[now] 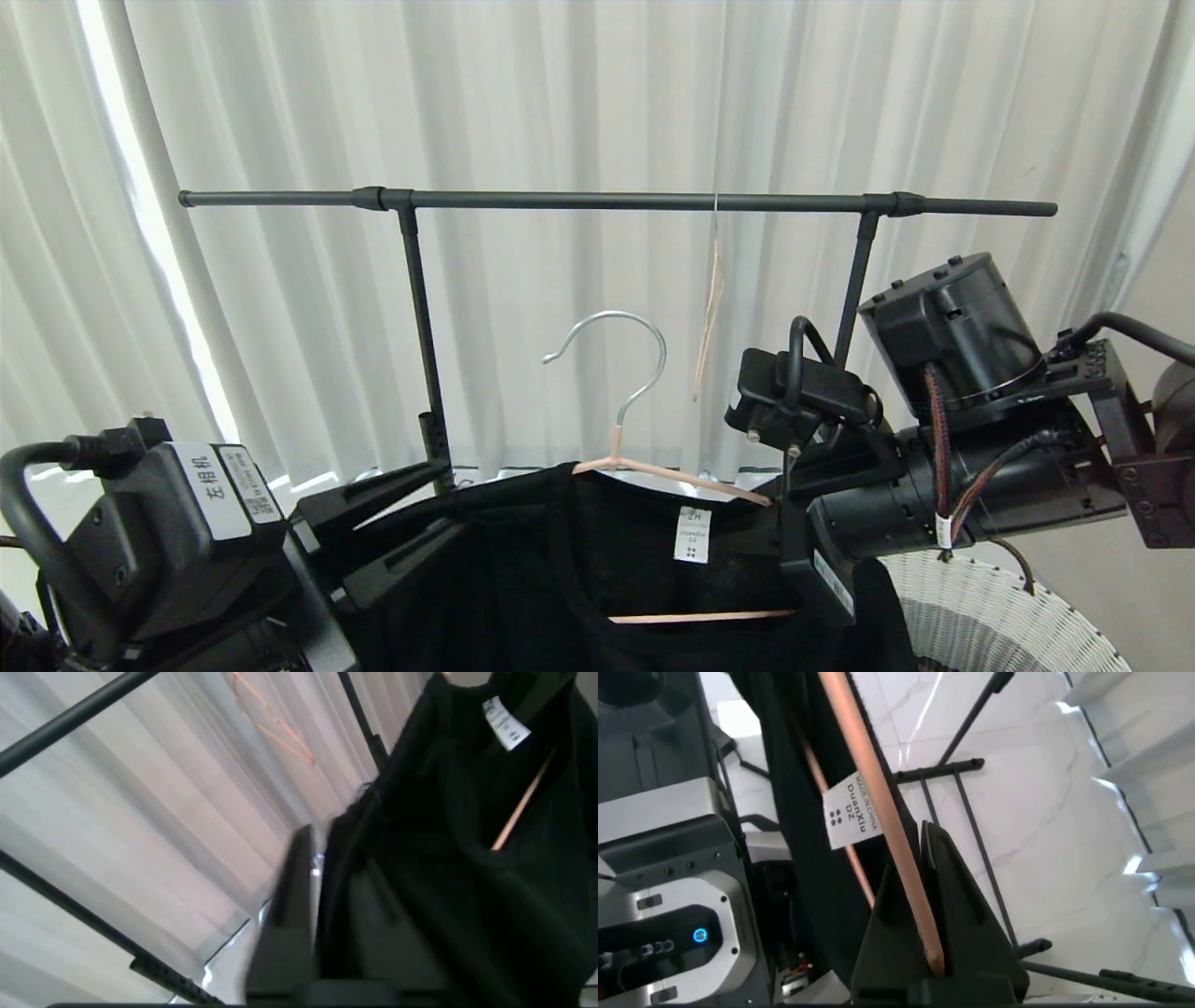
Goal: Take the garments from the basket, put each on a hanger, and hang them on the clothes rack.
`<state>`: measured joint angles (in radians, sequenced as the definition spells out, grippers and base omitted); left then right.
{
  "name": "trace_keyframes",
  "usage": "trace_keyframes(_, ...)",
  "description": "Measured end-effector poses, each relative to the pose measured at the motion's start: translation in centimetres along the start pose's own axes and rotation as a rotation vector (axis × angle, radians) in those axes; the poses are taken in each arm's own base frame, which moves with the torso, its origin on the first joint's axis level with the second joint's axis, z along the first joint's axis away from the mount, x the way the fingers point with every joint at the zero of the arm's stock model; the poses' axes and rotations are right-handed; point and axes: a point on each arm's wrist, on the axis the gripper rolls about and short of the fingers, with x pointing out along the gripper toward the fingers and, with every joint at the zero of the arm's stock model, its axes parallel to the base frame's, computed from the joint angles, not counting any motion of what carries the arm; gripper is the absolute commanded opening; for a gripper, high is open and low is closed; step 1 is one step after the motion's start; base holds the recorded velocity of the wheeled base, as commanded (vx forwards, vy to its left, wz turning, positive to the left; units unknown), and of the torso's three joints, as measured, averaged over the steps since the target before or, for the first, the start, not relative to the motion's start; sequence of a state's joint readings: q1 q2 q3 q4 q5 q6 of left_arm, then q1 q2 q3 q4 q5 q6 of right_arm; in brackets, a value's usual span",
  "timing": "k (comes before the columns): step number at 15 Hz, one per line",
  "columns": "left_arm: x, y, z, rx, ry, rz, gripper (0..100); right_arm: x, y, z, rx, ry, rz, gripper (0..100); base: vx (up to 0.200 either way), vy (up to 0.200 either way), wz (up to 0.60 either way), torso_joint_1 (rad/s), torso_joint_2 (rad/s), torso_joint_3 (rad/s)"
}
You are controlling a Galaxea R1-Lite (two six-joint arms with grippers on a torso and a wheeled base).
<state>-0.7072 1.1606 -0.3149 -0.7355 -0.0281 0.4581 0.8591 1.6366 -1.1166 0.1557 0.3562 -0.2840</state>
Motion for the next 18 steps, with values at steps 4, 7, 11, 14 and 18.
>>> trace_keyframes(4, -0.1, 0.1, 0.1, -0.011, -0.004, 0.006, 100, -1.4, -2.2, -0.3, -0.139, -0.022, -0.083, 0, 0.0, 0.0, 0.0, 0.0, 0.0, 0.0)
trace_keyframes(7, -0.5, -0.1, -0.3, -0.016, 0.003, 0.005, 100, -2.9, -3.9, -0.6, -0.142, -0.045, -0.16, 0, 0.0, 0.0, 0.0, 0.0, 0.0, 0.0)
trace_keyframes(11, -1.7, -0.4, -2.8, -0.074, 0.093, 0.038, 100, -5.3, -5.4, -0.6, -0.15, -0.095, -0.26, 0, 0.0, 0.0, 0.0, 0.0, 0.0, 0.0)
trace_keyframes(14, -2.3, 0.6, -4.4, -0.171, 0.174, 0.146, 100, -6.6, -5.2, -0.8, -0.171, -0.11, -0.284, 0, 0.0, 0.0, 0.0, 0.0, 0.0, 0.0)
trace_keyframes(18, -1.5, 1.5, -6.7, -0.245, 0.31, 0.208, 100, -7.7, -4.1, -0.8, -0.235, -0.135, -0.277, 0, 0.0, 0.0, 0.0, 0.0, 0.0, 0.0)
